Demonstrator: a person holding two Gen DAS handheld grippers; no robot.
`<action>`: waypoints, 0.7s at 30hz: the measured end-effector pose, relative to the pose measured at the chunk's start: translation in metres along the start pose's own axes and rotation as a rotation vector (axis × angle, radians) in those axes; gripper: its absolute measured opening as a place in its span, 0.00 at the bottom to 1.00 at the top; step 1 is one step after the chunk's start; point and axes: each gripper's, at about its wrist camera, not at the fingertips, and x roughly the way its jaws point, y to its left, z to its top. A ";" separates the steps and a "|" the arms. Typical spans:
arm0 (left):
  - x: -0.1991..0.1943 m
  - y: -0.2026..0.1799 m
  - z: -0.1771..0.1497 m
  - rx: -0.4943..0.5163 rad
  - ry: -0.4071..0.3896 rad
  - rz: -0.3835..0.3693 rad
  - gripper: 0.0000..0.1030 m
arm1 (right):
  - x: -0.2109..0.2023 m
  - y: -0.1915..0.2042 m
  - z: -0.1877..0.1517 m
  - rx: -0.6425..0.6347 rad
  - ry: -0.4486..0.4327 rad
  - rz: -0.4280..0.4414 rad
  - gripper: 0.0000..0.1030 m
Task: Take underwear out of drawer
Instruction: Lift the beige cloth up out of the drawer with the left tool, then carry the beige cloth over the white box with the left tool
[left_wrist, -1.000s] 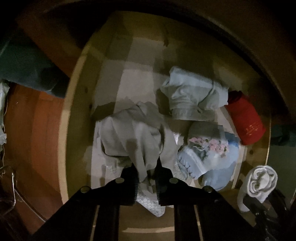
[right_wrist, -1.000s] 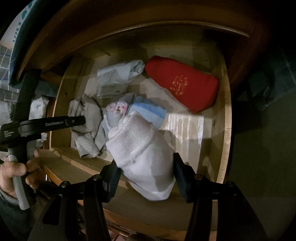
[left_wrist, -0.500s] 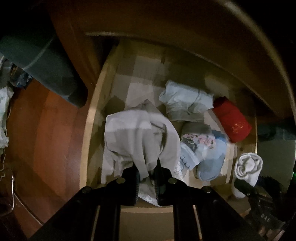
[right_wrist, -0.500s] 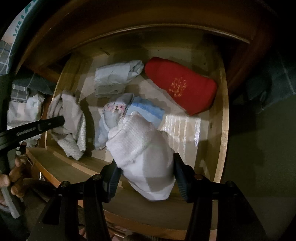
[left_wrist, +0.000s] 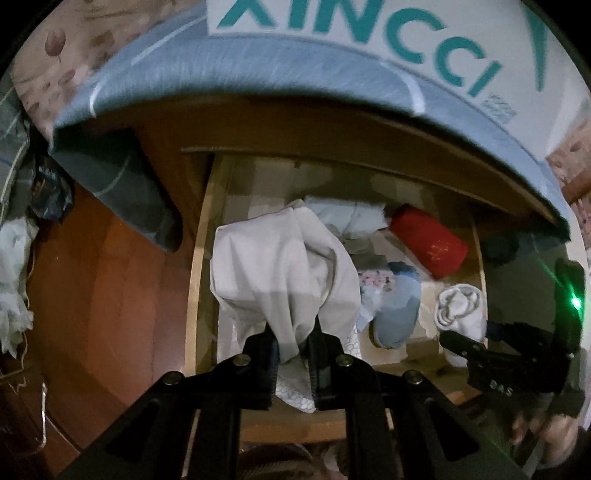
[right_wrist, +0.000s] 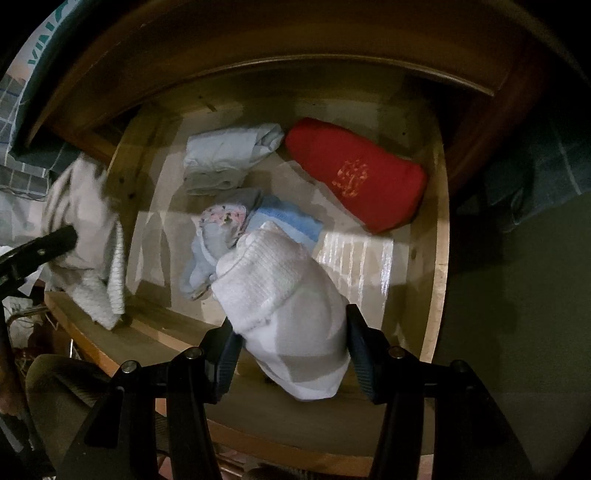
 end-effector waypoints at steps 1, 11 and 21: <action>-0.004 -0.002 0.000 0.006 -0.008 0.000 0.13 | 0.000 0.000 0.000 -0.001 0.000 -0.001 0.49; -0.053 -0.012 -0.002 0.075 -0.074 -0.014 0.13 | 0.000 0.001 0.001 -0.002 0.001 -0.010 0.49; -0.118 -0.026 -0.001 0.159 -0.156 -0.044 0.13 | 0.000 -0.001 0.001 -0.002 0.001 -0.002 0.49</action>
